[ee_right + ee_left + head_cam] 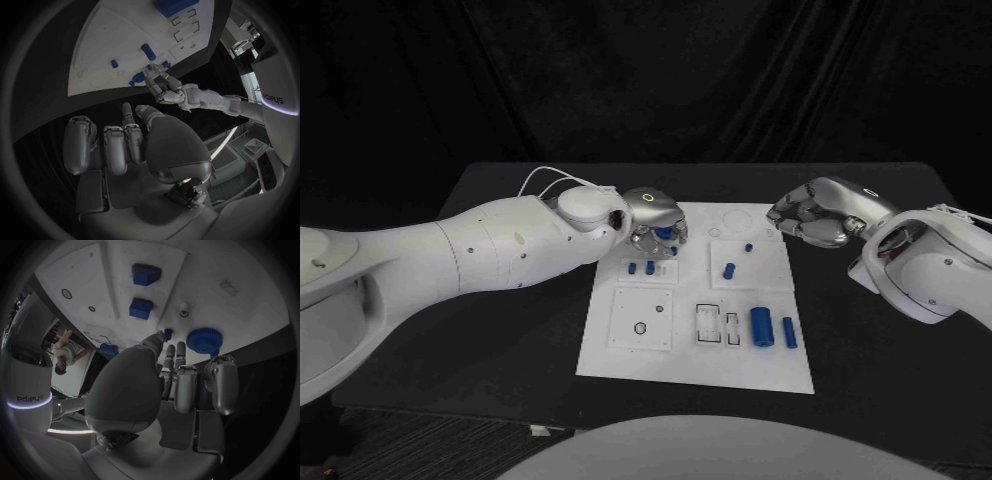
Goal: Assemble the parts on the task board
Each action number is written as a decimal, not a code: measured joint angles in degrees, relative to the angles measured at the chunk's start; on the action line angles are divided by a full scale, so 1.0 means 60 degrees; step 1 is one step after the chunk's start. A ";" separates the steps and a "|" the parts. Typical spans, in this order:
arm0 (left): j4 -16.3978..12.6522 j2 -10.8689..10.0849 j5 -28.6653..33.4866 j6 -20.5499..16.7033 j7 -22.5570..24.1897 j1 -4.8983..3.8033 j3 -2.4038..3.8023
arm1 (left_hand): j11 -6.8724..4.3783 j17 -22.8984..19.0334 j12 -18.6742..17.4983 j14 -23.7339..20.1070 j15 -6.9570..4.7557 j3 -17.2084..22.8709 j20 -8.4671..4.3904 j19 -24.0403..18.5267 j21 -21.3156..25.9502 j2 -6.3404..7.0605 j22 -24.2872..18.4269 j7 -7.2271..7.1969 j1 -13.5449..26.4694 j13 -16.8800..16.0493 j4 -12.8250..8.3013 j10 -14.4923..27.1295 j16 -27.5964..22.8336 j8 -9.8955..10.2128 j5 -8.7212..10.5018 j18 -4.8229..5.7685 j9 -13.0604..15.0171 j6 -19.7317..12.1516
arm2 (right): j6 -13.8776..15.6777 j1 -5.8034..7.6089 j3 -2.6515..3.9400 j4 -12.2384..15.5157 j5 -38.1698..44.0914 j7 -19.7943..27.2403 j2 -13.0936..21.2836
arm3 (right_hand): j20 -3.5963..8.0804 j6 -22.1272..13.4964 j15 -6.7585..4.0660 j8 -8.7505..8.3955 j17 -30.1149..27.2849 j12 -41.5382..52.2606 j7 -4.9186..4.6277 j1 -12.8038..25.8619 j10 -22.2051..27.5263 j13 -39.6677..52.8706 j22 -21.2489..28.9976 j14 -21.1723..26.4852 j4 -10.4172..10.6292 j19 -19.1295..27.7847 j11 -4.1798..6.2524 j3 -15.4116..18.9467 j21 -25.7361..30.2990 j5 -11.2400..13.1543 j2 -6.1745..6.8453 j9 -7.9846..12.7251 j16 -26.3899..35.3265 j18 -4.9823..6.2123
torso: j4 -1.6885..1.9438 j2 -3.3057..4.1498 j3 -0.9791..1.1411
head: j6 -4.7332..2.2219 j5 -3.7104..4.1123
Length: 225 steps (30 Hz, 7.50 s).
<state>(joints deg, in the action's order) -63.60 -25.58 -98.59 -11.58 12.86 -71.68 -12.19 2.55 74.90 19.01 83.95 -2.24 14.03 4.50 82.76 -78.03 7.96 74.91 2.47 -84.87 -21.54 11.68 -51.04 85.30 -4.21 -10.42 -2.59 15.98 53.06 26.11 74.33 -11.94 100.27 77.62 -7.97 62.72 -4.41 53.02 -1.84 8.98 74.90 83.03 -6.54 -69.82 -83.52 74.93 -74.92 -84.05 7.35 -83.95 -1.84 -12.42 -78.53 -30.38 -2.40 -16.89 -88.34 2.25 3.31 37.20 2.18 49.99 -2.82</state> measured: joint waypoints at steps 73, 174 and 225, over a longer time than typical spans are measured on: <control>-0.0618 -0.1085 -0.0011 -0.0921 0.0233 -0.0105 0.0008 | -0.0393 -0.0231 -0.0527 -0.0156 -0.0156 0.0774 -0.0172 -0.0244 0.0562 -0.0279 0.0000 0.0116 -0.0051 0.0909 -0.0645 -0.2171 -0.0774 -0.0515 -0.0631 -0.0001 0.0032 0.1652 | -0.0406 0.0000 -0.0001 -0.0164 0.0000 -0.0134 -0.0190 | 0.0000 0.0000 0.0000 -0.0039 0.0000 -0.0147 0.0000 -0.0077 0.0033 0.0001 -0.0004 0.0000 -0.0106 0.0000 0.0033 -0.0158 0.0090 -0.0034 -0.0003 0.0005 0.0000 0.0000 | 0.0010 0.0003 0.0005 | 0.0000 0.0024; -0.0591 -0.1237 -0.0012 0.0128 -0.0045 -0.0056 0.0008 | -0.0391 -0.0504 -0.0931 -0.0280 -0.0098 0.0866 -0.0104 -0.0378 0.0852 -0.0236 -0.0001 0.0134 0.0087 0.1169 -0.0713 -0.2169 -0.0944 -0.0294 -0.0592 -0.0001 -0.0019 0.1355 | -0.0660 -0.0100 -0.0002 -0.0263 -0.0001 -0.0252 -0.0264 | 0.0000 -0.0001 0.0000 -0.0039 0.0000 -0.0184 0.0000 -0.0151 0.0068 0.0001 -0.0005 0.0000 -0.0184 0.0000 -0.0002 -0.0235 0.0221 -0.0033 -0.0005 0.0004 0.0000 0.0001 | 0.0010 0.0003 0.0005 | 0.0000 0.0080; -0.2047 -0.3897 0.8944 -0.1845 0.2934 -0.0064 0.0001 | 0.0076 -1.1812 -0.2541 -1.3539 0.2129 -0.1946 0.1747 -1.3338 1.2754 -0.1505 -0.8427 0.0422 0.3259 0.3264 0.0837 0.7169 -1.3610 0.0304 -0.2220 -0.0387 -0.2213 -0.5372 | -0.0854 0.1590 0.0007 -0.0907 0.1886 0.0492 -0.0788 | -0.0283 -0.0562 0.0323 -0.0837 0.0000 -1.2432 0.0526 -0.1010 0.5732 -1.0963 0.0001 0.0017 0.0618 0.0710 -0.0685 0.1152 0.1914 0.3580 0.1653 0.0877 0.0516 0.0302 | 0.0010 -0.0005 -0.0013 | 0.0000 0.0097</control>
<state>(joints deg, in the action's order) -75.89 -48.96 -44.93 -22.65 30.46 -72.06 -12.18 3.01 4.03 3.77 2.72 10.54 2.35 14.99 2.73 -1.51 -1.08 24.34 5.00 -65.32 -1.96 16.70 -8.03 3.64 -2.39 -23.73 -4.92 2.70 20.83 20.98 83.87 -11.89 94.83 88.94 -5.02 57.99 -6.11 49.65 0.09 3.96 74.90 8.44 -3.38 -75.88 -49.13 9.15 -74.91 -83.95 11.05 -79.68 -5.95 -5.51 -67.05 -8.90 7.52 -11.63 -85.24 4.07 3.37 37.17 2.10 49.99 -2.24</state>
